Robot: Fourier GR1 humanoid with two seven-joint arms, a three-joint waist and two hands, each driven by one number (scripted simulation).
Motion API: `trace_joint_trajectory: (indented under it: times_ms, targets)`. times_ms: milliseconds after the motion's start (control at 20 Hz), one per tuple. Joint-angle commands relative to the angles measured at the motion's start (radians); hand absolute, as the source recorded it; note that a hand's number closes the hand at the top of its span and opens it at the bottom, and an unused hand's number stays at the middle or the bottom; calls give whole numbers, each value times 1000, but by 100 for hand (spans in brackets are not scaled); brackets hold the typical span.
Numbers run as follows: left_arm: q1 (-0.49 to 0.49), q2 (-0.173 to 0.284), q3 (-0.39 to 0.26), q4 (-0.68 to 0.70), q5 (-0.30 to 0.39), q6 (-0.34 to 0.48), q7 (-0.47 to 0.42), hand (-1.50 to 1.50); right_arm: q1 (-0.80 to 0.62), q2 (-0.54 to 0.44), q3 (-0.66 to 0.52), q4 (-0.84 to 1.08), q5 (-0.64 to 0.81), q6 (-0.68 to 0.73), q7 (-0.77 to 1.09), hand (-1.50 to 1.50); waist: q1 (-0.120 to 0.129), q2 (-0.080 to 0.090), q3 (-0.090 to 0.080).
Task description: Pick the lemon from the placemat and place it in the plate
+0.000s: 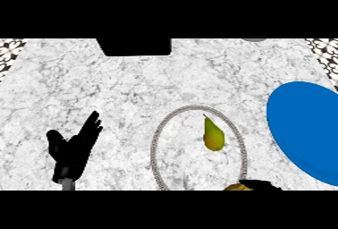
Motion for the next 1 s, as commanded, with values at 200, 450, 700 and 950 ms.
trace_joint_trajectory:
  times_ms: [200,450,700,950]
  targets:
    - [-25,-18,-12,61,-17,-3,1,0,9,-143,-258,-35,-403,-246,-82,150,18,9,-1]
    - [3,-15,-18,33,-32,-2,-9,0,-57,-254,-506,59,-625,-296,-163,150,23,8,-1]
    - [-1,-28,-29,10,-37,12,26,0,-194,-308,-692,324,-848,-359,-299,150,28,9,-1]
    - [-19,-33,-28,-1,-29,4,29,0,-351,-380,-845,578,-1141,-279,-532,150,33,10,1]
